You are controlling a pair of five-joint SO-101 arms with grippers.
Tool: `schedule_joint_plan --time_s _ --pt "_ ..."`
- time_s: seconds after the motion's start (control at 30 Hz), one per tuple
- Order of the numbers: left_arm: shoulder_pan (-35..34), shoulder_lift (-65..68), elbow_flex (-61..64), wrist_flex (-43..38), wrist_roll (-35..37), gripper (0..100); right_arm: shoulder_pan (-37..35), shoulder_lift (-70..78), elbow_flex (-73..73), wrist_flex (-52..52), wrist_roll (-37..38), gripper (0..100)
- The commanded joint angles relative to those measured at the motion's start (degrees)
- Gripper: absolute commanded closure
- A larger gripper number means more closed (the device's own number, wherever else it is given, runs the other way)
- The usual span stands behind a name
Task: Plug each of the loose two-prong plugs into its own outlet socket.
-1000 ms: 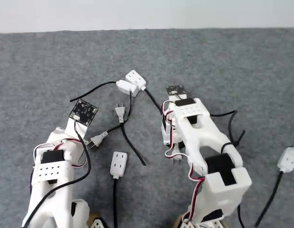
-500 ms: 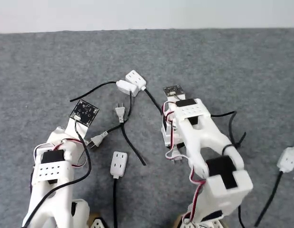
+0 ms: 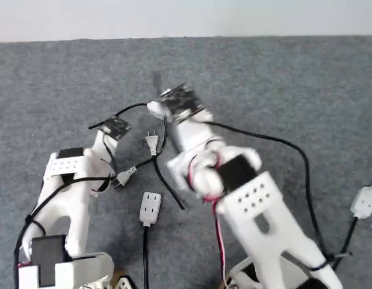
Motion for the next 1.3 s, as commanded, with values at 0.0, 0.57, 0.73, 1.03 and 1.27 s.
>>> schedule_joint_plan --time_s 0.0,0.57,0.73,1.03,1.27 --pt "1.41 -2.81 -0.04 0.44 -3.87 99 -6.81 -1.19 -2.02 -4.70 -4.04 99.1" --pt "4.66 -27.69 20.88 -6.33 -10.55 99 -9.45 5.41 1.85 -12.79 -8.53 99.1" --pt "3.96 -27.69 20.79 -10.11 -5.80 99 -9.36 5.41 3.43 -12.97 -8.70 99.1" --pt "-6.77 -27.69 19.74 -21.89 14.33 99 -5.49 5.41 15.82 -25.89 -15.47 99.0" --pt "-6.51 -27.69 19.91 -22.07 14.15 99 -5.32 5.58 18.99 -28.97 -16.79 99.0"
